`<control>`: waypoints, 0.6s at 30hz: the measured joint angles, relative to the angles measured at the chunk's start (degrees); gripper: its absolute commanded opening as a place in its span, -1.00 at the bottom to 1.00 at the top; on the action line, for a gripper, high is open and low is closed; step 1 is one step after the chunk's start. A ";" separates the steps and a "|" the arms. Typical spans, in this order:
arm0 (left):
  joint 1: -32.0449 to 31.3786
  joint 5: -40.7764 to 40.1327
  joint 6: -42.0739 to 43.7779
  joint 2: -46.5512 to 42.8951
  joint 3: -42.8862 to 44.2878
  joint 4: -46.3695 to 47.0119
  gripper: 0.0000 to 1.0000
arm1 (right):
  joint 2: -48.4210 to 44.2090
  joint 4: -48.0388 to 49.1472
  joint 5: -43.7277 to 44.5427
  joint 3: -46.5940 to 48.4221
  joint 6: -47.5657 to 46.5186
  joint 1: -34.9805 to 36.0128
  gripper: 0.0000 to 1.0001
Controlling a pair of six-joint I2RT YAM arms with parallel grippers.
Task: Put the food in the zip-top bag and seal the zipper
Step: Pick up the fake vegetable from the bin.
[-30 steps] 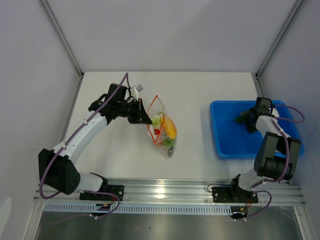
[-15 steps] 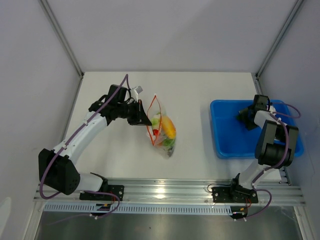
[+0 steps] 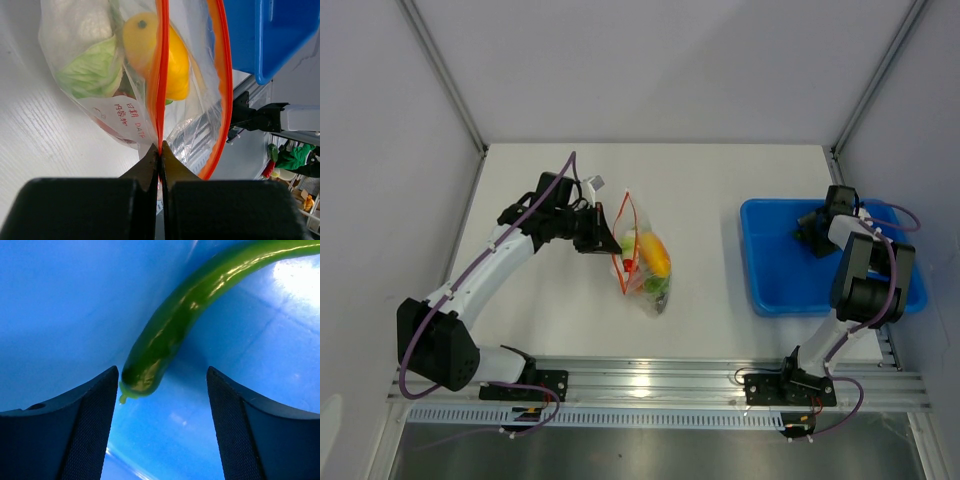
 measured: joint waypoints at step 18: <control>0.09 -0.46 -0.04 -2.32 -1.57 0.02 -0.99 | 2.40 -4.09 3.69 2.25 -1.99 0.17 -0.29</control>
